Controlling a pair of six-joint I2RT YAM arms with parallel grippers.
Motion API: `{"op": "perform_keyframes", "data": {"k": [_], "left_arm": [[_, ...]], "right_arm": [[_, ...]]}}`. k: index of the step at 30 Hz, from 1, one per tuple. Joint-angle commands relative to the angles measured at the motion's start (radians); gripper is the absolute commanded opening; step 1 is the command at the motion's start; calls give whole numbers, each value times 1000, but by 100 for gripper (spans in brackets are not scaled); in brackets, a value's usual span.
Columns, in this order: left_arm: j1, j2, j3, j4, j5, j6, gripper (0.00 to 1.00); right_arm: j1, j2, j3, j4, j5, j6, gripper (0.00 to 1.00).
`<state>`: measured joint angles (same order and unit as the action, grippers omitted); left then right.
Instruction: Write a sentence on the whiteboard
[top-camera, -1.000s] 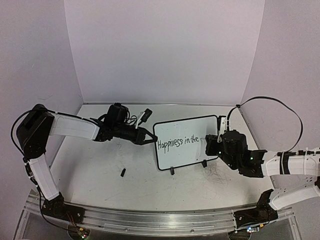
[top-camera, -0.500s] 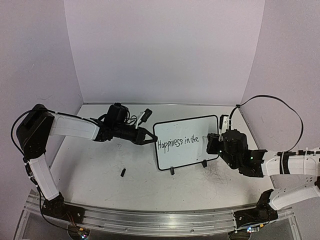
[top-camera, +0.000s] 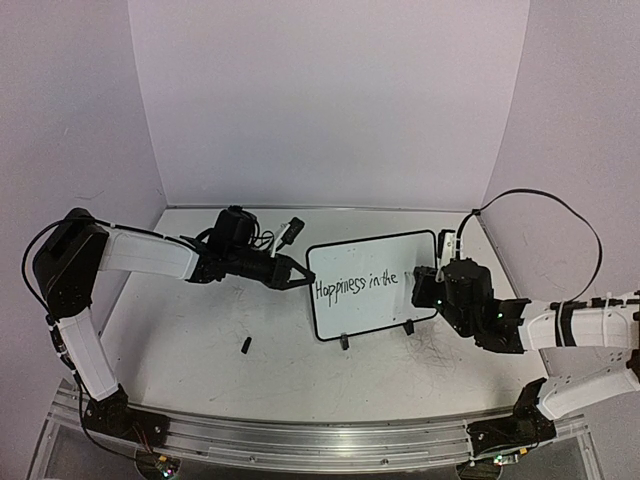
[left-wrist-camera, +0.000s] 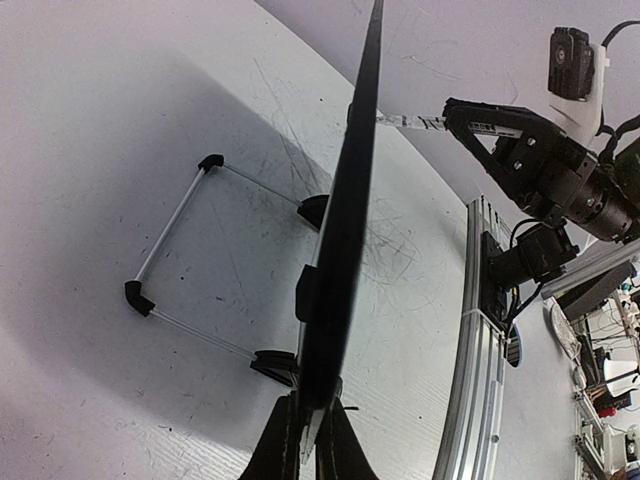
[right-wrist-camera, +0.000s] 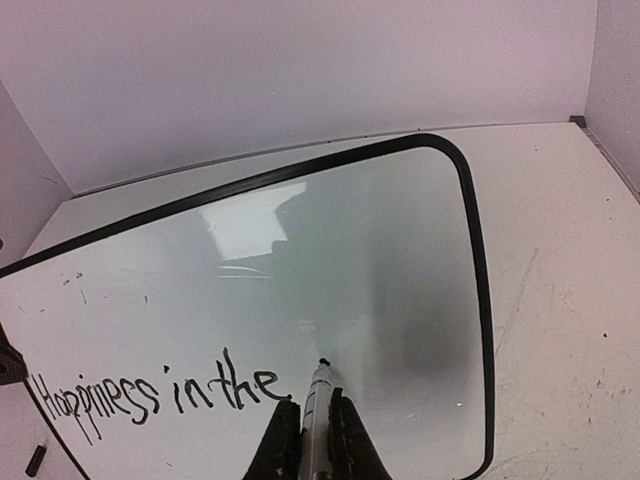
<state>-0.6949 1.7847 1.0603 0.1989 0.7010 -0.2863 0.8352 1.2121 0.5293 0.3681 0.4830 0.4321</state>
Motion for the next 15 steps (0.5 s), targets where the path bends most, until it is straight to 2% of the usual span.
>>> {"op": "perform_keyframes", "data": {"k": [1,15], "left_arm": [[-22,-24,24,-55,17,4,0],[-22,-23,25,-55,15,4,0]], "right_arm": [[-5,10,21,49,-13,-22,0],[-5,10,0,-3,-41,15,0]]}}
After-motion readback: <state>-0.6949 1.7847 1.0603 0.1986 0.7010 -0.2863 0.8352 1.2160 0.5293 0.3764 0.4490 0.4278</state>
